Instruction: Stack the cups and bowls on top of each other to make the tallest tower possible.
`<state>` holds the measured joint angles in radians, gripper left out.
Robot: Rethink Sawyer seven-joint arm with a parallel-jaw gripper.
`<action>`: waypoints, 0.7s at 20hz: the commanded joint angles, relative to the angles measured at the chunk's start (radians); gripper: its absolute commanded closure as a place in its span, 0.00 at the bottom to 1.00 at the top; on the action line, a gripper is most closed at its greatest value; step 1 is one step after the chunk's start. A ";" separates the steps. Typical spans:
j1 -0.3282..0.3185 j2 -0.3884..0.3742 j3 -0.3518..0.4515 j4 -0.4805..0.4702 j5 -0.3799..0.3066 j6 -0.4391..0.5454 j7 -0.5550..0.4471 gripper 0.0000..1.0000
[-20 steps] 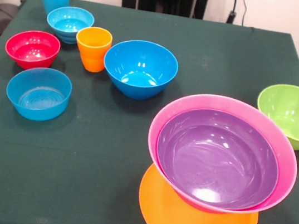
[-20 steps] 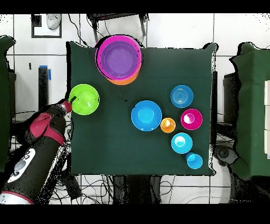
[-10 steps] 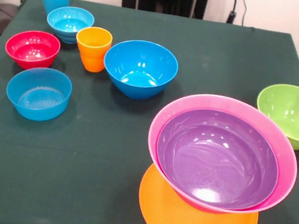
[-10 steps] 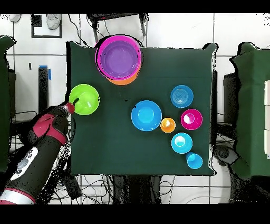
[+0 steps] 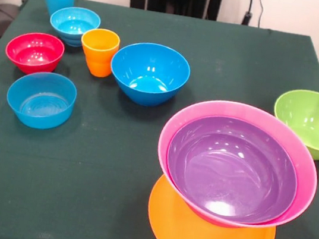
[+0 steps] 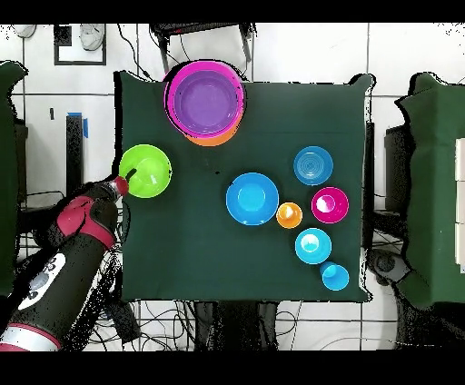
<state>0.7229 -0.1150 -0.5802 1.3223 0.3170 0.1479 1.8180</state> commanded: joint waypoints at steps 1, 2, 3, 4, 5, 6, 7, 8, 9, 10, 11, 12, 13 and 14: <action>-0.004 0.032 0.095 0.003 0.009 0.006 0.182 0.00; -0.005 0.030 0.097 0.004 0.008 0.006 0.180 0.00; -0.006 0.029 0.098 0.005 0.007 0.007 0.180 0.00; -0.007 0.028 0.100 0.005 0.006 0.008 0.179 0.00; -0.007 0.027 0.101 0.006 0.006 0.009 0.179 0.00; -0.007 0.027 0.101 0.007 0.006 0.009 0.179 0.00; -0.006 0.026 0.101 0.007 0.006 0.010 0.178 0.00; -0.007 0.026 0.102 0.008 0.006 0.010 0.178 0.00; -0.007 0.026 0.102 0.008 0.005 0.009 0.178 0.00; -0.007 0.026 0.103 0.009 0.005 0.007 0.178 0.00; -0.007 0.027 0.102 0.008 0.005 0.005 0.178 0.00; -0.005 0.029 0.098 0.007 0.004 0.003 0.178 1.00; -0.005 0.029 0.098 0.007 0.004 0.003 0.178 1.00; -0.005 0.029 0.098 0.007 0.004 0.003 0.178 1.00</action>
<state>0.7229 -0.1150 -0.5802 1.3223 0.3170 0.1481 1.8180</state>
